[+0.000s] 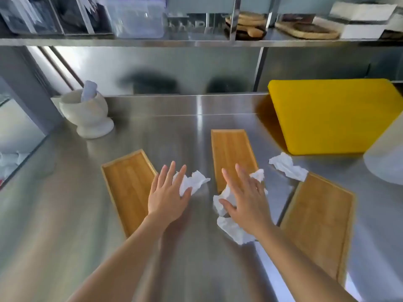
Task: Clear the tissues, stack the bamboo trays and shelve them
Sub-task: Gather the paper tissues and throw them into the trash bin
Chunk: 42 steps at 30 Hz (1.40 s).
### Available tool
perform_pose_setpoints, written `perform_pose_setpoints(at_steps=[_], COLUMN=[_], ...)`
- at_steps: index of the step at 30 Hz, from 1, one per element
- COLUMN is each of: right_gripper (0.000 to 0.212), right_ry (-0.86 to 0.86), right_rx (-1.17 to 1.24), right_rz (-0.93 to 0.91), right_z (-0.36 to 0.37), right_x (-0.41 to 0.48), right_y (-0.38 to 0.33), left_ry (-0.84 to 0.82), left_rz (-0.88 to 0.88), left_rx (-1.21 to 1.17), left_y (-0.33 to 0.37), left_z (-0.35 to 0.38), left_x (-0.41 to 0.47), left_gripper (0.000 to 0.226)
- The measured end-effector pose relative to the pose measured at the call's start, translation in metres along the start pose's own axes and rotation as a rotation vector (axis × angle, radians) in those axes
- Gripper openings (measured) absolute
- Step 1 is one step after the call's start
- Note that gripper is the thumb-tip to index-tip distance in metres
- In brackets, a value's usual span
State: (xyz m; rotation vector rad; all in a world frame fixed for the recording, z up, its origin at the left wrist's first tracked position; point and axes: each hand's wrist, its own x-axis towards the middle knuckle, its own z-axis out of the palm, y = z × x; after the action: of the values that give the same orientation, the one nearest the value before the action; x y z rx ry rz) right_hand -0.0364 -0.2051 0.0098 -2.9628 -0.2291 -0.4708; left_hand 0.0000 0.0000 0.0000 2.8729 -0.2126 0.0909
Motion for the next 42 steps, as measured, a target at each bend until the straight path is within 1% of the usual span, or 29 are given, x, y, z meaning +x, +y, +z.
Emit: perform_pose_setpoints(at_steps=[1, 4, 6, 9, 11, 13, 14, 15, 17, 18, 20, 22, 25, 29, 32, 34, 36, 39, 42], right_gripper=[0.073, 0.074, 0.069, 0.039, 0.022, 0.011, 0.009, 0.009, 0.009, 0.009, 0.016, 0.020, 0.018, 0.009, 0.019, 0.025, 0.035, 0.046, 0.055], right_ry=[-0.069, -0.148, -0.216, -0.220, -0.173, -0.131, -0.118, -0.104, -0.120, -0.138, -0.151, -0.104, -0.002, 0.132, 0.177, 0.142, 0.066, -0.064, -0.172], right_rx=[0.028, -0.009, 0.006, -0.014, -0.001, 0.047, 0.066, 0.081, 0.138, 0.172, 0.214, 0.269, 0.332, 0.311, 0.242, 0.183, 0.140, 0.107, 0.101], right_rz=[0.003, -0.012, -0.032, -0.069, -0.067, -0.070, -0.065, -0.049, 0.041, 0.088, 0.152, 0.204, 0.260, 0.295, 0.354, 0.426, 0.470, 0.469, 0.459], right_z=[0.005, 0.024, 0.035, 0.041, 0.040, 0.035, 0.033, 0.031, 0.026, 0.023, 0.017, 0.010, 0.000, -0.011, -0.017, -0.018, -0.017, -0.014, -0.004], right_x=[-0.001, -0.011, -0.014, -0.016, -0.013, -0.009, -0.006, -0.004, -0.001, 0.001, 0.004, 0.005, 0.006, 0.006, 0.004, 0.003, 0.001, -0.001, -0.003], right_y=[0.000, 0.001, 0.004, 0.004, 0.002, -0.001, -0.003, -0.004, -0.004, -0.004, -0.002, 0.002, 0.010, 0.022, 0.033, 0.041, 0.047, 0.052, 0.057], left_ry=[-0.019, -0.072, -0.105, -0.138, -0.147, -0.140, -0.133, -0.126, -0.123, -0.113, -0.091, -0.085, -0.111, -0.141, -0.142, -0.156, -0.183, -0.208, -0.318], left_rz=[0.013, 0.058, 0.071, 0.071, 0.081, 0.087, 0.087, 0.083, 0.048, 0.024, -0.029, -0.056, -0.029, 0.033, 0.081, 0.090, 0.114, 0.194, 0.287], left_rx=[0.015, 0.023, 0.012, 0.020, 0.016, 0.011, 0.014, 0.015, -0.013, -0.050, -0.178, -0.325, -0.452, -0.475, -0.440, -0.431, -0.402, -0.333, -0.212], left_y=[-0.002, -0.010, -0.013, -0.015, -0.012, -0.008, -0.007, -0.005, 0.000, 0.004, 0.012, 0.022, 0.038, 0.059, 0.074, 0.084, 0.094, 0.105, 0.110], left_z=[0.004, 0.017, 0.023, 0.025, 0.025, 0.023, 0.021, 0.019, 0.013, 0.010, 0.003, -0.004, -0.010, -0.011, -0.007, -0.004, 0.002, 0.017, 0.032], left_x=[-0.001, -0.004, -0.005, -0.004, -0.002, 0.002, 0.004, 0.005, 0.003, 0.002, -0.001, -0.003, -0.005, -0.011, -0.015, -0.019, -0.026, -0.040, -0.053], left_gripper=[0.059, 0.057, 0.053, 0.043, 0.038, 0.033, 0.030, 0.028, 0.025, 0.024, 0.021, 0.015, 0.009, 0.031, 0.037, 0.037, 0.034, 0.030, 0.050])
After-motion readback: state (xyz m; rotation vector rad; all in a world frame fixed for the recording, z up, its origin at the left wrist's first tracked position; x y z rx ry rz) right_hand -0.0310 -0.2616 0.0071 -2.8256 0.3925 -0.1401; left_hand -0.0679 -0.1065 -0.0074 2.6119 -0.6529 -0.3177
